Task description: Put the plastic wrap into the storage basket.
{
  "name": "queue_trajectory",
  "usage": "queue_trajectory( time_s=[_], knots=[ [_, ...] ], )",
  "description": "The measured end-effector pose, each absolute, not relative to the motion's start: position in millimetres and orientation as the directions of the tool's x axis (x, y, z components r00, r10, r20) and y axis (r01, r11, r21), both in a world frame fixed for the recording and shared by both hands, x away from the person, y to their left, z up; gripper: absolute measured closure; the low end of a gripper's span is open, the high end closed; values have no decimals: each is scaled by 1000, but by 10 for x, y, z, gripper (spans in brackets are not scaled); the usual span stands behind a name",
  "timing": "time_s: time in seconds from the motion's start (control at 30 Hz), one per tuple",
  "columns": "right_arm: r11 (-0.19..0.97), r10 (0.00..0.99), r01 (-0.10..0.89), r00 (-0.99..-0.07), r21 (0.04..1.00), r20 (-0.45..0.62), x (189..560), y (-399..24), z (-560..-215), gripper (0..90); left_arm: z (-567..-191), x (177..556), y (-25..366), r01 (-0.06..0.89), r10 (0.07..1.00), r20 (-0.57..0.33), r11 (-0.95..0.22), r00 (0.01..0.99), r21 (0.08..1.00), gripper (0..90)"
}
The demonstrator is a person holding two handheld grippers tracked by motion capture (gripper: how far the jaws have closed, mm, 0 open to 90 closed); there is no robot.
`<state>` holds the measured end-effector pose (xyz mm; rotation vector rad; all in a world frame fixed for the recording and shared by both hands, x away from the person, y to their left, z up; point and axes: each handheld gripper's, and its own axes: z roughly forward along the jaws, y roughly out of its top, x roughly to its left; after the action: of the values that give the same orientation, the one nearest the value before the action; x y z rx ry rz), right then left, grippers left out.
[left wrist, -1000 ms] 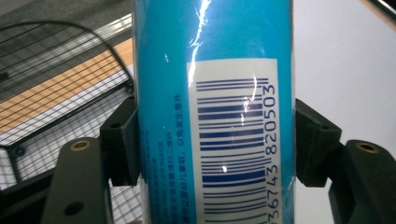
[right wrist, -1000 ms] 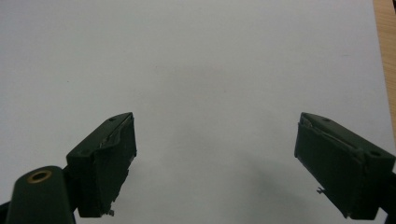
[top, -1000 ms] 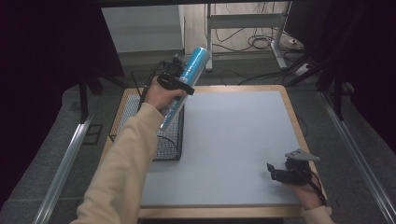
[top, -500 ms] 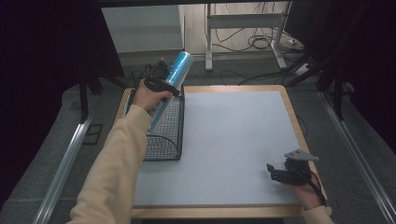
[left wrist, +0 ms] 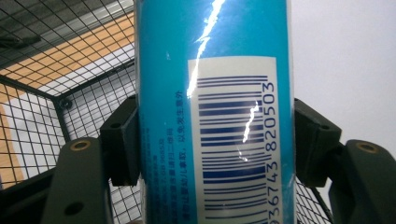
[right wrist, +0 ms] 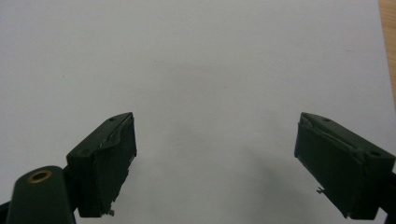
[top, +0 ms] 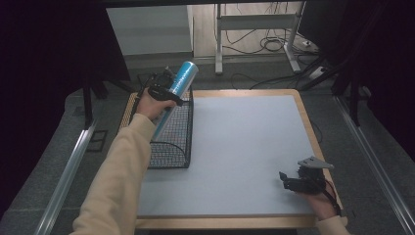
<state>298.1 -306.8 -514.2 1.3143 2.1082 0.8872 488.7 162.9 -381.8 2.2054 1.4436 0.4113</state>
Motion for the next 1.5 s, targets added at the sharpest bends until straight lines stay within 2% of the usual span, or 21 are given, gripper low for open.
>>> queue_trajectory(
  time_s=[0.7,0.93,1.5],
  knots=[
    [324,911,585,-406,743,-78,2978,-3074,-5146,131,-4058,5065,1550,785,903,3,-374,429,493,316],
    [325,911,585,-406,743,-78,2981,-3074,-5149,131,-4125,5108,1547,790,904,45,-396,426,468,317],
    [324,910,584,-407,744,-78,2977,-3072,-5144,131,-4326,5142,1542,826,904,57,-412,424,385,317]
  ],
)
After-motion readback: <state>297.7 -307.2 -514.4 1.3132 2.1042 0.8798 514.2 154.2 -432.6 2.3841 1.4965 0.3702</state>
